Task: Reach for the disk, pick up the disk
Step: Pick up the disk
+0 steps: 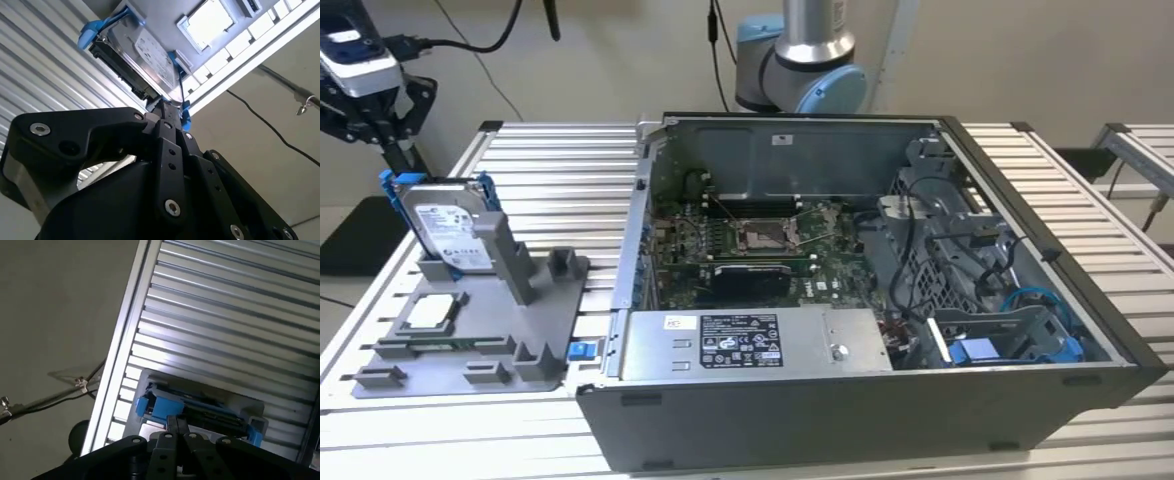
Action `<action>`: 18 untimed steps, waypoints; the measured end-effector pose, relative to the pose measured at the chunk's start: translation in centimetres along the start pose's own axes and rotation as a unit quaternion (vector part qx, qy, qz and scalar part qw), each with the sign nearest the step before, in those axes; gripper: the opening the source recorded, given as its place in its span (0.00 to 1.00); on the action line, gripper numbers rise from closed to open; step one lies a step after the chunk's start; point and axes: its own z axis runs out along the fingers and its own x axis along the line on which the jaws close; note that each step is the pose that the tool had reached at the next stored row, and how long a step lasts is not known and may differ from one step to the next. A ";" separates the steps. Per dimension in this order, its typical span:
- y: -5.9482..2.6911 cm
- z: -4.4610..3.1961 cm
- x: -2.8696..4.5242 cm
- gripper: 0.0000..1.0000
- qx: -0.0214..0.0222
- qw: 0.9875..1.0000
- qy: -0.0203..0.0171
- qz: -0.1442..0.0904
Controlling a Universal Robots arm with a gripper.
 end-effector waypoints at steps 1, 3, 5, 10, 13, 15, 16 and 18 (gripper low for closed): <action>0.00 0.00 0.00 0.00 0.000 1.000 0.000 -0.009; 0.00 0.00 0.00 0.00 0.000 1.000 0.001 -0.027; 0.00 0.00 0.00 0.00 0.000 0.999 0.002 -0.046; -0.01 0.00 0.00 0.00 0.000 0.996 0.004 -0.091; -0.01 0.00 0.00 0.00 0.000 0.993 0.005 -0.117; 0.00 0.00 0.00 0.00 0.001 0.991 0.006 -0.135; 0.00 0.00 0.00 0.00 0.001 0.990 0.006 -0.144; 0.00 0.00 0.00 0.00 0.001 0.987 0.007 -0.162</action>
